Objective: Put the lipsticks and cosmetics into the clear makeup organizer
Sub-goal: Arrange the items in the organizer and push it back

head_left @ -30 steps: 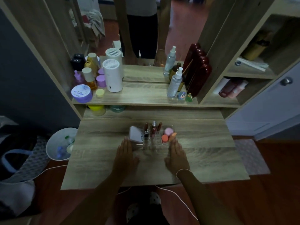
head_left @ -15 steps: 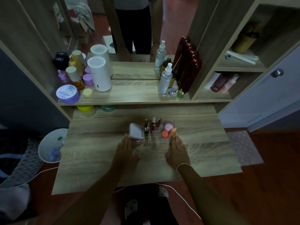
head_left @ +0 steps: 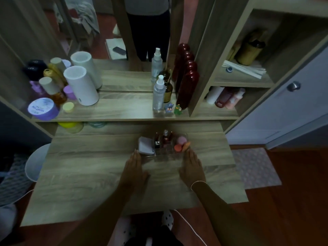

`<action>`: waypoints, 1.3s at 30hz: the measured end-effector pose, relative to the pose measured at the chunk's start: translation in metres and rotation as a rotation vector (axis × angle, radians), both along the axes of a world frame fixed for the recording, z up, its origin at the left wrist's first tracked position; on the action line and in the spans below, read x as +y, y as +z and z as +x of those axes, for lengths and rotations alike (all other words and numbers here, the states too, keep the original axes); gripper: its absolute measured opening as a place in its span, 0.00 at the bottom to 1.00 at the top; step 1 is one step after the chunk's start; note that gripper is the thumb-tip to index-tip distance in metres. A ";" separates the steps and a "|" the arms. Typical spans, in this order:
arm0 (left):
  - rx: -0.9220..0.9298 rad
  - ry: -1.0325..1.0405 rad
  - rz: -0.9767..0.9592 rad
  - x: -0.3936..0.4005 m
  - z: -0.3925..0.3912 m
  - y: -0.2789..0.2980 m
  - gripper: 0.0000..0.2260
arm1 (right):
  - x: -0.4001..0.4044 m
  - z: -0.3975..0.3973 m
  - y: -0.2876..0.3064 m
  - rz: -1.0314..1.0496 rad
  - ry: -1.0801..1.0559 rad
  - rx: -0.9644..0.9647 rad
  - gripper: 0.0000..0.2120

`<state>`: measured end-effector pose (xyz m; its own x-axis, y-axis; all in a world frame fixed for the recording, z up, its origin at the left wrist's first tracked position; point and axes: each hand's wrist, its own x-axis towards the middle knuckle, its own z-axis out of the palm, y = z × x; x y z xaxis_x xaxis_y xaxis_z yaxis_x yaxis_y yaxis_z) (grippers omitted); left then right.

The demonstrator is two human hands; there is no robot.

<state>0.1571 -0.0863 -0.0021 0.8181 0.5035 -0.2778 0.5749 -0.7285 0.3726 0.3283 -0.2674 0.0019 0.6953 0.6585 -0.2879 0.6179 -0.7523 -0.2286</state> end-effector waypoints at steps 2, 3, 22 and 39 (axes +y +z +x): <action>-0.013 0.014 -0.010 -0.006 0.011 -0.001 0.38 | -0.006 0.010 0.000 0.023 -0.006 0.009 0.38; -0.021 0.021 -0.016 -0.009 0.016 -0.001 0.37 | -0.008 0.014 0.000 0.031 -0.010 0.010 0.38; -0.126 0.019 -0.039 -0.051 0.081 0.002 0.34 | -0.058 0.073 0.000 0.289 -0.101 0.084 0.38; -0.072 -0.066 -0.071 -0.058 0.096 0.009 0.34 | -0.068 0.087 0.001 0.259 -0.146 0.044 0.36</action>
